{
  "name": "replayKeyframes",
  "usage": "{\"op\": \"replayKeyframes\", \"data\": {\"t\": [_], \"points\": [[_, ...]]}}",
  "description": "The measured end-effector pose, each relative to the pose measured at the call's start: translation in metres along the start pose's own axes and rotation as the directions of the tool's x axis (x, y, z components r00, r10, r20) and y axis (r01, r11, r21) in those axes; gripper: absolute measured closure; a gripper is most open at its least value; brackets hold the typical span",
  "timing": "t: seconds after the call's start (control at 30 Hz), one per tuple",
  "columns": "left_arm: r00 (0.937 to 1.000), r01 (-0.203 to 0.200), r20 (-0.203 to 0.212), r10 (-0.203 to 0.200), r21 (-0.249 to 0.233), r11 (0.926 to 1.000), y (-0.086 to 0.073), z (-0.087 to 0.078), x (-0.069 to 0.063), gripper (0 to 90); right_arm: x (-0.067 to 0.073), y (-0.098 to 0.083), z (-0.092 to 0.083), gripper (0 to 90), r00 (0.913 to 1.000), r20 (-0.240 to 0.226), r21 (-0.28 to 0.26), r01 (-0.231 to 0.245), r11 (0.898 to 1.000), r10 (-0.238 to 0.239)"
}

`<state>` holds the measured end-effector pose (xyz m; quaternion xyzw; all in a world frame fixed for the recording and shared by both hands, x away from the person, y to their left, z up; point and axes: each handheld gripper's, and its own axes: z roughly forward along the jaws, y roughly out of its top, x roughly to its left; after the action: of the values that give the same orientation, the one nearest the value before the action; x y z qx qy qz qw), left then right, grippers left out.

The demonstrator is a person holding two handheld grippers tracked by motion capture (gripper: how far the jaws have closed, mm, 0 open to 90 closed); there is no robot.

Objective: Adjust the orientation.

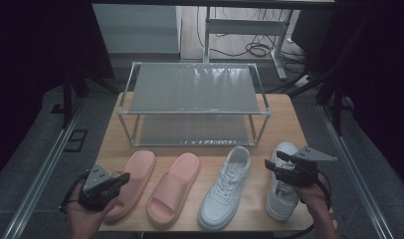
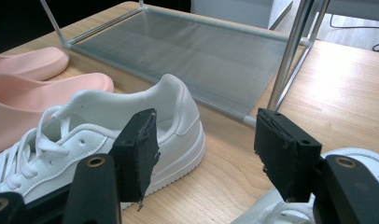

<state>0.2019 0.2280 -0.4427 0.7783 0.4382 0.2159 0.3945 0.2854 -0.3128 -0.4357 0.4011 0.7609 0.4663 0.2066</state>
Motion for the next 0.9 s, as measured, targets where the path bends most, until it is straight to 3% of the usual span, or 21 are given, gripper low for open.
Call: {"op": "replayKeyframes", "data": {"t": [0.1,0.2,0.3,0.43,0.57,0.67,0.9], "points": [[0.9999,-0.007,0.009,0.007,0.01,0.9999,-0.004,0.001,-0.007,90.0,0.001,0.0,0.001,39.9,1.0,-0.002,0.008,0.004,1.0,-0.004],[0.9995,-0.009,0.029,0.007,0.051,0.9987,-0.009,0.006,-0.021,90.0,0.003,0.0,0.001,39.9,1.0,-0.004,0.008,0.008,1.0,-0.008],[0.9995,-0.01,0.029,0.009,0.045,0.9989,-0.01,0.007,-0.025,90.0,0.005,0.0,0.001,39.9,0.9999,-0.006,0.007,0.01,1.0,-0.01],[0.9998,-0.012,0.016,0.011,0.055,0.9984,-0.011,0.009,-0.024,90.0,0.005,-0.001,0.001,39.9,1.0,-0.004,0.014,0.009,1.0,-0.009],[0.9998,-0.019,0.005,0.018,0.097,0.9951,-0.013,0.015,-0.022,90.0,0.004,-0.002,0.003,39.9,1.0,-0.003,0.019,0.004,1.0,-0.004],[1.0,0.006,0.005,-0.007,0.124,0.9922,-0.014,0.019,-0.018,90.0,0.004,-0.002,0.003,39.9,1.0,-0.005,0.022,0.006,1.0,-0.006],[0.9993,0.035,0.01,-0.037,0.136,0.9901,-0.009,0.022,-0.011,90.0,0.005,-0.003,0.005,39.8,0.9999,-0.009,0.034,0.007,0.999,-0.007]]}}
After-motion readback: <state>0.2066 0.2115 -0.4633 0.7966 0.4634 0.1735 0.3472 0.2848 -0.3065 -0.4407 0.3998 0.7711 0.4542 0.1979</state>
